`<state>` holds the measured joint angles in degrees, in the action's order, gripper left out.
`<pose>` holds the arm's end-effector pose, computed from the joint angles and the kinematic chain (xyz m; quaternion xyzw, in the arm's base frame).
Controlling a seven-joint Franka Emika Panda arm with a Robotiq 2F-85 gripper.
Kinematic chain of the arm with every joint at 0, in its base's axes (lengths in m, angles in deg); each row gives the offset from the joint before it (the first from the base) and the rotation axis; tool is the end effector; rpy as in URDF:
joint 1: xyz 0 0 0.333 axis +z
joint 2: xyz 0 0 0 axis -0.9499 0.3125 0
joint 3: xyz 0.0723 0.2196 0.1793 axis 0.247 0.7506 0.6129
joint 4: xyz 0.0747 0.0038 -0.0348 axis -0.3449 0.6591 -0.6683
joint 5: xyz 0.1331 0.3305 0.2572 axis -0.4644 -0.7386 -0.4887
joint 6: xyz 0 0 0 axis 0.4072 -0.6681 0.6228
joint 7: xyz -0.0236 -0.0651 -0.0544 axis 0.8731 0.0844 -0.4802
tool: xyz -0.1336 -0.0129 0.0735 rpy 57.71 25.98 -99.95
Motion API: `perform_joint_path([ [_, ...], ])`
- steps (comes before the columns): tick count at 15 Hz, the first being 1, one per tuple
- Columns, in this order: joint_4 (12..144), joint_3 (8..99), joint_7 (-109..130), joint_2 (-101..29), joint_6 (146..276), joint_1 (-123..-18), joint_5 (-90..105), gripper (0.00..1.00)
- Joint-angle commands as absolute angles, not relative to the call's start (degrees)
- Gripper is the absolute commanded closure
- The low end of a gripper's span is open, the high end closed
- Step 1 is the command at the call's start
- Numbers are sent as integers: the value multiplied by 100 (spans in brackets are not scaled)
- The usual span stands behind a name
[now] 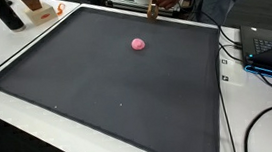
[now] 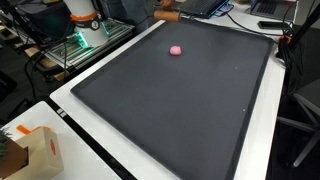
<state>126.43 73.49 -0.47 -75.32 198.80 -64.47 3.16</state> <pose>0.4456 0.1832 0.3545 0.9971 0.0534 0.0455 0.0307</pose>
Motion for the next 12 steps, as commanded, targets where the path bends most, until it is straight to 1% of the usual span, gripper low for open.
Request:
perform_joint_path([
  [1,12650,7266,-7,-7538,19911,-6348,338,0],
  [6,12657,7266,56,-7545,19917,-6326,363,0],
  [8,12661,7267,90,-7548,19928,-6321,381,15],
  [9,12664,7271,93,-7551,19940,-6322,394,34],
  [11,12664,7275,99,-7554,19952,-6314,410,51],
  [12,12663,7278,96,-7554,19958,-6314,423,58],
])
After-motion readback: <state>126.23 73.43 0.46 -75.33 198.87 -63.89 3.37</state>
